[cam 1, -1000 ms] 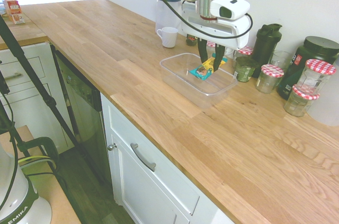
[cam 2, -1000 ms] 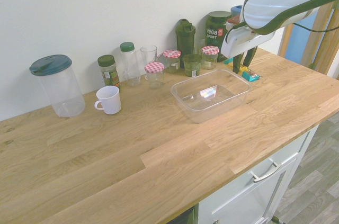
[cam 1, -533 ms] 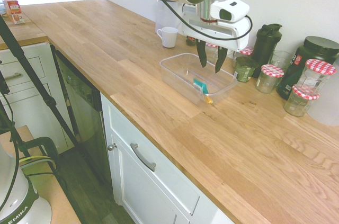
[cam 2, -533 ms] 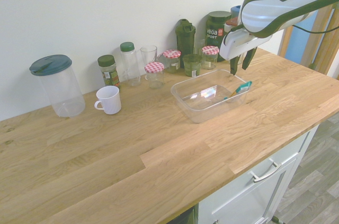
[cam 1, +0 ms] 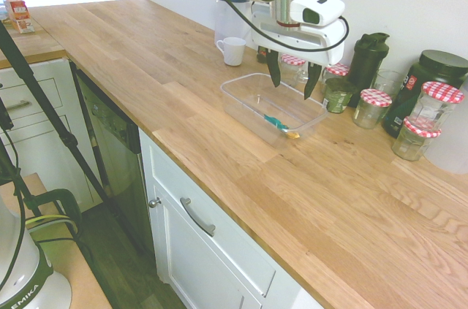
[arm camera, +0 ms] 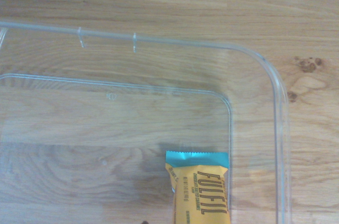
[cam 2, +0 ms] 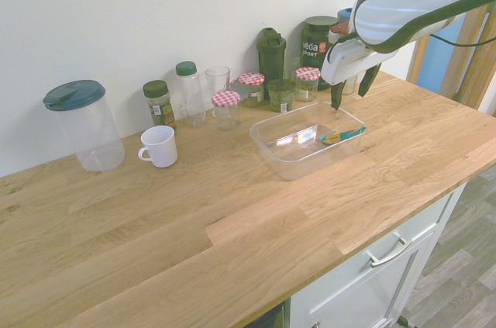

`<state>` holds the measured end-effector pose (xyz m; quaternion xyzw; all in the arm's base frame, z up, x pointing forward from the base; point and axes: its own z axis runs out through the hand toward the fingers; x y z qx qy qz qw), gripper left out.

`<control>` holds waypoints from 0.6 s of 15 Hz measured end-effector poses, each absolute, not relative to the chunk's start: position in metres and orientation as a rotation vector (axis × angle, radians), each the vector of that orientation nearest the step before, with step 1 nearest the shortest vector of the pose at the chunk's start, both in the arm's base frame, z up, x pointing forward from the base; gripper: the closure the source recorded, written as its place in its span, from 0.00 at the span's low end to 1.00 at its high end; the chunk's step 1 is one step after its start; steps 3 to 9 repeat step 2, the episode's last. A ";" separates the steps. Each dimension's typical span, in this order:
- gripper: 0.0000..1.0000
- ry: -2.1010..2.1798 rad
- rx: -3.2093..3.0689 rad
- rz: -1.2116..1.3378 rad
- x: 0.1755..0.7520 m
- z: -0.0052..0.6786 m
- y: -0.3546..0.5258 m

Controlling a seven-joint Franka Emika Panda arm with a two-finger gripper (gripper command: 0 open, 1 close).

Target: Put the protein bar into the container

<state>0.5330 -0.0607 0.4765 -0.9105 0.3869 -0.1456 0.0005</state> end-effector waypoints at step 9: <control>0.00 1.219 -2.843 -0.458 0.515 0.483 -0.061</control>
